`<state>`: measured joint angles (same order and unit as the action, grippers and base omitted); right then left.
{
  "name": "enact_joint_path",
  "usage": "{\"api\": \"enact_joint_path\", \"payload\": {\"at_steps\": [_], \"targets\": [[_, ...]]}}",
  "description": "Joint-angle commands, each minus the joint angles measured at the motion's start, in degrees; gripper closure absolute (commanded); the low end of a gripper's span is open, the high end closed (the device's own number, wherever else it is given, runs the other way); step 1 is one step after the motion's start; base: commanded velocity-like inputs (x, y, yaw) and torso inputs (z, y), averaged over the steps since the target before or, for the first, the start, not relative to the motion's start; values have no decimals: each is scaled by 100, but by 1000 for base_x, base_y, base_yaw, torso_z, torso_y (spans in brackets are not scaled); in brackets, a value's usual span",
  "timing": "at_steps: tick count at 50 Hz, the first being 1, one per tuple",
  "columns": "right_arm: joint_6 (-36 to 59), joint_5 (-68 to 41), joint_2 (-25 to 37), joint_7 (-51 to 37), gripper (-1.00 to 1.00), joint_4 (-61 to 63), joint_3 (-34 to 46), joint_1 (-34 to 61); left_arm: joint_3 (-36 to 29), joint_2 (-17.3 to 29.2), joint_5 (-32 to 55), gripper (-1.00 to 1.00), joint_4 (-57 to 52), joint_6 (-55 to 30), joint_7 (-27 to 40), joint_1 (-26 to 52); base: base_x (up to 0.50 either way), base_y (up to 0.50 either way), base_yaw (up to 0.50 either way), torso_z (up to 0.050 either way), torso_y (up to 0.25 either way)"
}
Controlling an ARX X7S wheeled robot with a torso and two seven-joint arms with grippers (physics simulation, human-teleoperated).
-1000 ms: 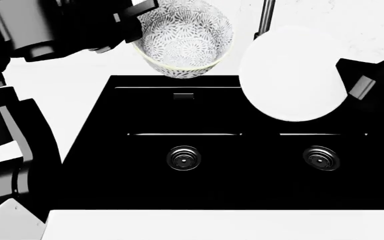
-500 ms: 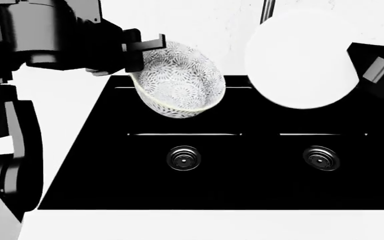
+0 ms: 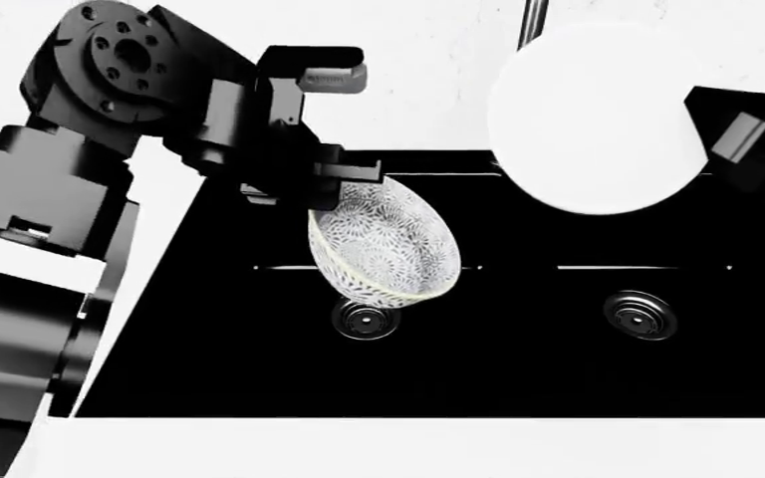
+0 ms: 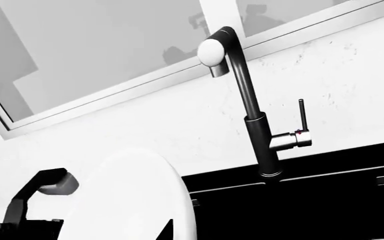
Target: Stack the bowls in the sink.
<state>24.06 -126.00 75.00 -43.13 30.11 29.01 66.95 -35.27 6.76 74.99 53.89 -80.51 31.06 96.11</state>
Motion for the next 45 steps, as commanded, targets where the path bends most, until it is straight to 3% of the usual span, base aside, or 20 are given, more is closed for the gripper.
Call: {"api": "enact_joint_path", "payload": {"at_steps": [1, 17, 25, 45], "targets": [[-48, 124, 4, 86, 100, -33, -48, -42, -958, -385, -742, 100, 701, 393, -1558, 93, 0, 0, 0, 0, 0], [-194, 94, 158, 144, 100, 61, -142, -186, -1238, -452, -904, 100, 942, 531, -1784, -61, 0, 0, 0, 0, 1], [-284, 90, 245, 199, 100, 108, -195, -272, -1645, -667, -1065, 100, 1302, 741, -2283, -62, 0, 0, 0, 1, 0], [-336, 113, 296, 285, 100, 109, -228, -410, -4977, -675, 1783, 100, 1260, 1632, -2254, -68, 0, 0, 0, 0, 1]]}}
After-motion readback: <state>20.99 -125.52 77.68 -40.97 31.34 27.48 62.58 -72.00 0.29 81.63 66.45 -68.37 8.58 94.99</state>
